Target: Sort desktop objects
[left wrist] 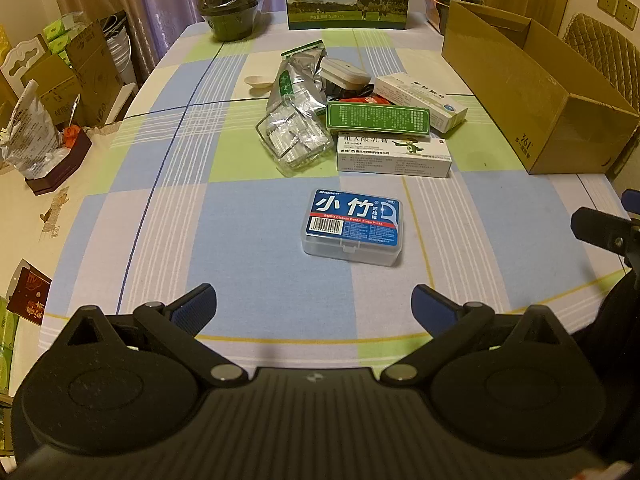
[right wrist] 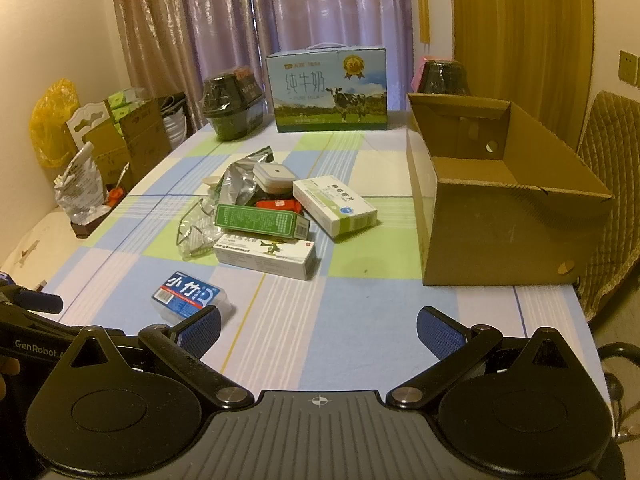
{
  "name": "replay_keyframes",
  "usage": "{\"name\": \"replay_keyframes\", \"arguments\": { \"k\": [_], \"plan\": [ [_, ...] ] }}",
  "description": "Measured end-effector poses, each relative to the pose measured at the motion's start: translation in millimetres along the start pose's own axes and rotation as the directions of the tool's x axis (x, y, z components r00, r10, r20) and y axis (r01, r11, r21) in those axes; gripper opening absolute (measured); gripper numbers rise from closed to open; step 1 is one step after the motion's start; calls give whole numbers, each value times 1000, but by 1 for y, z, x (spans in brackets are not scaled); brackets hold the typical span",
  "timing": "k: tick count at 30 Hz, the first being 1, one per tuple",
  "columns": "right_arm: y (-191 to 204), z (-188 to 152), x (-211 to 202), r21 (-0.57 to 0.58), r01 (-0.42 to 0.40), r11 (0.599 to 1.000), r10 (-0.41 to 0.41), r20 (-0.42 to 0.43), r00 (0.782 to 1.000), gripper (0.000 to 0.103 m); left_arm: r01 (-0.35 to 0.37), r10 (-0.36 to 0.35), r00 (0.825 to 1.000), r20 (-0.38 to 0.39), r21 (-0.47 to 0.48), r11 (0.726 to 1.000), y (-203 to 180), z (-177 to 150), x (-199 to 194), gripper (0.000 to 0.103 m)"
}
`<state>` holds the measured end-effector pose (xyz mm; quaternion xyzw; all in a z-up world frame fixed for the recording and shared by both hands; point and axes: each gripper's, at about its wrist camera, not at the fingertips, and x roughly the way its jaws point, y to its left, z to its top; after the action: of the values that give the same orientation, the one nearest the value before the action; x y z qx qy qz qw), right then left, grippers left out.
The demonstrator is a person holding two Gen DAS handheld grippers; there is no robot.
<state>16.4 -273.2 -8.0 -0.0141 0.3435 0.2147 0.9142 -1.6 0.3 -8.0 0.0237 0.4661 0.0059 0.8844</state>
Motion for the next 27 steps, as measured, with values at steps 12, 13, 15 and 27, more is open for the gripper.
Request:
{"name": "replay_keyframes", "arguments": {
  "k": [12, 13, 15, 27],
  "plan": [
    [0, -3, 5, -4, -1, 1000, 1, -16, 1000, 101, 24, -24, 1000, -2, 3, 1000, 2, 1, 1, 102],
    [-1, -3, 6, -3, -2, 1000, 2, -19, 1000, 101, 30, -30, 1000, -2, 4, 1000, 2, 2, 1, 102],
    [0, -3, 6, -3, -8, 1000, 8, -23, 1000, 101, 46, -46, 999, 0, 7, 999, 2, 3, 1, 102],
    [-2, 2, 24, 31, -81, 996, 82, -21, 996, 101, 128, -128, 992, -7, 6, 992, 5, 20, 23, 102]
  ]
}}
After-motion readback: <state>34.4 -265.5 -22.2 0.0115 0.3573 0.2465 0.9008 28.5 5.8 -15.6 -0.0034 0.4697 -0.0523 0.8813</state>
